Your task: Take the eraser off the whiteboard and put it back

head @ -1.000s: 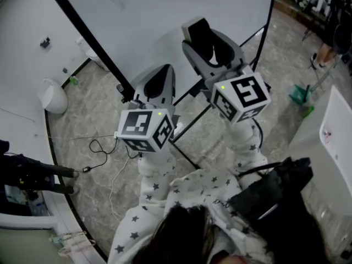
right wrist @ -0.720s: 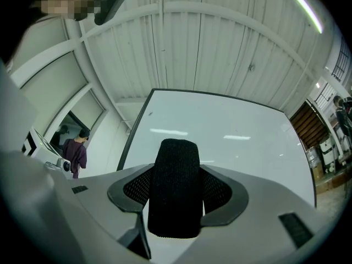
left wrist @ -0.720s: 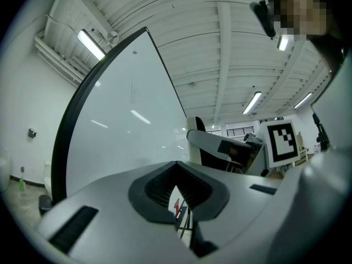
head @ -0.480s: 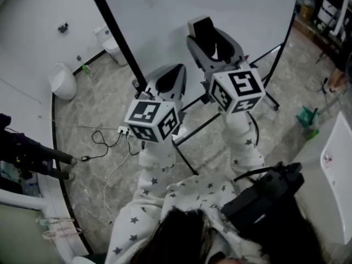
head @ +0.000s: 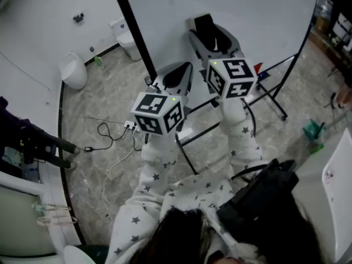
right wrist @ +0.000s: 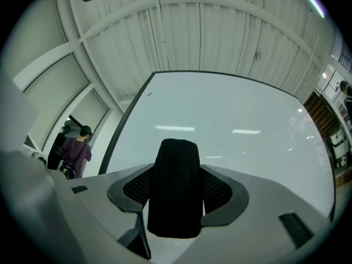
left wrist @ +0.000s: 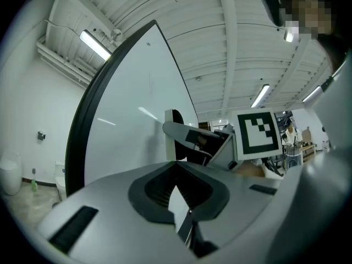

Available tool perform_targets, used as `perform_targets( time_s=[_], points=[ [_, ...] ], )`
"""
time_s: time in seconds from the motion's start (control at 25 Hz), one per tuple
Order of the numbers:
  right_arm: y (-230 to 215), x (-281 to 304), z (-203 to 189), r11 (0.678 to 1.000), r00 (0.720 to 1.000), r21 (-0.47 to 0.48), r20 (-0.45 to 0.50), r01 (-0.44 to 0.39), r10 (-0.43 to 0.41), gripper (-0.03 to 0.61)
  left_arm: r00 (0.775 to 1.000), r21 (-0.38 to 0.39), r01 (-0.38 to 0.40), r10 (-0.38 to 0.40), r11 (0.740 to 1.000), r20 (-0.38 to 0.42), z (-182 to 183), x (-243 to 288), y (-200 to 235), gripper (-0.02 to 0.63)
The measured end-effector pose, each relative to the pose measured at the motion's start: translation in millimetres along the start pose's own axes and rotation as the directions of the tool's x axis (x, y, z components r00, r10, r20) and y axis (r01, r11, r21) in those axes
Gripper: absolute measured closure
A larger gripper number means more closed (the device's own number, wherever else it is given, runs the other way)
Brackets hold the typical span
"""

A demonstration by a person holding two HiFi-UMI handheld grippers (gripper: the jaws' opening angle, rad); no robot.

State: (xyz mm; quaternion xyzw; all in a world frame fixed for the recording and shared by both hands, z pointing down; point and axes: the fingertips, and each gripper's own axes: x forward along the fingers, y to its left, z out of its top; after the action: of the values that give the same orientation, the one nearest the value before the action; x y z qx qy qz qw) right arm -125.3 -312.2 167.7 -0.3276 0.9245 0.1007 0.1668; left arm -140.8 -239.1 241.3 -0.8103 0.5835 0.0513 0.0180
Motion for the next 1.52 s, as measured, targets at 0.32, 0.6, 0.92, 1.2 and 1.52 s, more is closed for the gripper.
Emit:
perform_targets(
  time_s=[0.32, 0.6, 0.92, 1.2, 1.52],
  points=[
    [0, 6, -9, 1.000, 1.000, -0.010, -0.020, 0.003, -0.003, 0.324, 1.000, 0.010, -0.016, 0.016, 1.000, -0.003, -5, -1, -2, 0.612],
    [4, 5, -9, 0.999, 1.000, -0.046, 0.001, 0.018, -0.018, 0.324, 1.000, 0.008, -0.020, 0.020, 1.000, -0.002, -6, -1, 0, 0.612],
    [6, 4, -7, 0.994, 0.998, -0.089, 0.034, 0.060, -0.058, 0.322, 1.000, -0.009, -0.013, 0.013, 1.000, -0.005, -8, -1, 0, 0.612],
    [4, 0, -4, 0.995, 0.997, -0.079, 0.064, 0.052, -0.047, 0.249, 1.000, -0.017, -0.014, 0.014, 1.000, -0.003, -11, -2, 1, 0.612],
    [6, -35, -2, 0.999, 1.000, -0.036, 0.008, 0.006, -0.006, 0.256, 1.000, -0.024, -0.009, 0.009, 1.000, 0.025, 0, -5, -1, 0.612]
  ],
)
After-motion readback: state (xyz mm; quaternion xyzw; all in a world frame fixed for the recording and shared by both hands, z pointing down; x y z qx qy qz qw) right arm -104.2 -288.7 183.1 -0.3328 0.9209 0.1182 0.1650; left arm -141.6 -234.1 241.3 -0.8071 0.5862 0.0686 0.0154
